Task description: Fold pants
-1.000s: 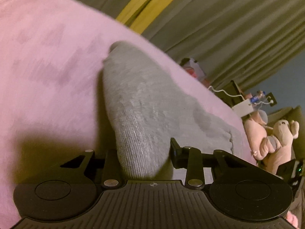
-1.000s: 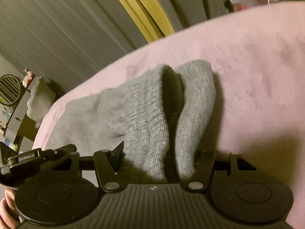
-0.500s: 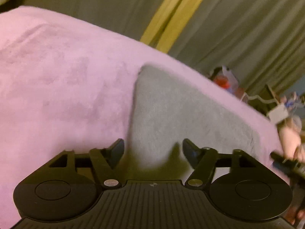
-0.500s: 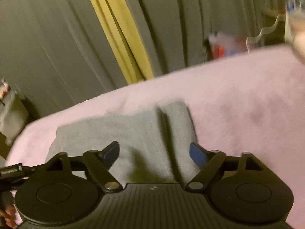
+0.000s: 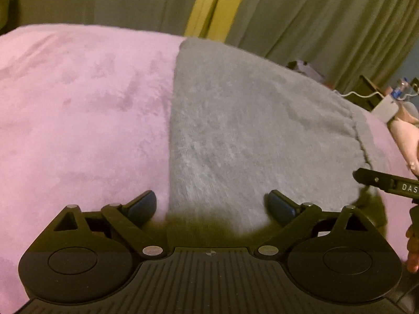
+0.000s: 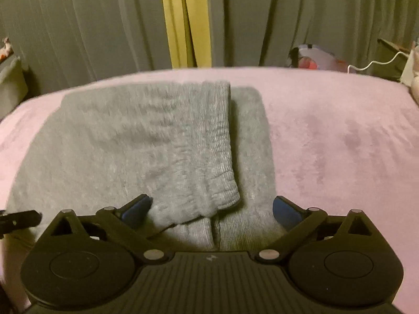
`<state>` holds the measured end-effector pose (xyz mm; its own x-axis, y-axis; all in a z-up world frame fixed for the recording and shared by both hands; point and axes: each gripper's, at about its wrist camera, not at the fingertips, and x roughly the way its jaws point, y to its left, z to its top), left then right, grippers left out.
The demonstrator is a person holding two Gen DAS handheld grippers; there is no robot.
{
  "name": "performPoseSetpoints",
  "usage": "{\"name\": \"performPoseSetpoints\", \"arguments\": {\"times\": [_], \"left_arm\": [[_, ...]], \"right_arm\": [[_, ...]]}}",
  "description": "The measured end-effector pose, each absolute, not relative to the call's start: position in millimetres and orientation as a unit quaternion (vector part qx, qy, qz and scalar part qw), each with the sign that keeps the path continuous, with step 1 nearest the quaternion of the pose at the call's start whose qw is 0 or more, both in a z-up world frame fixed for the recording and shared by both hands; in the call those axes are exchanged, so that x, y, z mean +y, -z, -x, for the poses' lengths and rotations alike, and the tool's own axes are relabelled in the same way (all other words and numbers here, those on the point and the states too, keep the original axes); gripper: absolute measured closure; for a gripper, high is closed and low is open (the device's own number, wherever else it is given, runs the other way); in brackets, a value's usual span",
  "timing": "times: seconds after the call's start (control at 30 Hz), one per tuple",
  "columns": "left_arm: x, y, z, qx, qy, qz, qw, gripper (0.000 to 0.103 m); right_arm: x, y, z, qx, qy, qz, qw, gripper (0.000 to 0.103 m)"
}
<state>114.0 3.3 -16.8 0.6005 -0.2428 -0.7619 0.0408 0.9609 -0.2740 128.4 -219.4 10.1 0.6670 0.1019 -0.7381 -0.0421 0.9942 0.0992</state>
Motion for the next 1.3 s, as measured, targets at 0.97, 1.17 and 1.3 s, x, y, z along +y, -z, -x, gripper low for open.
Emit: {"name": "performPoseSetpoints", "arguments": {"times": [0.97,1.17,1.3], "left_arm": [[-30,26,-56,0.509,-0.009,0.014,0.861,0.002],[-29,21,-40,0.52,-0.007,0.038,0.853,0.001],[-34,24,-48,0.527,-0.011,0.02,0.849,0.001]], "right_arm": [[-170,27,-43,0.507,-0.043,0.024,0.861,0.004],[-161,28,-26,0.493,-0.079,0.035,0.866,0.004],[-164,28,-24,0.495,-0.074,0.021,0.866,0.004]]}}
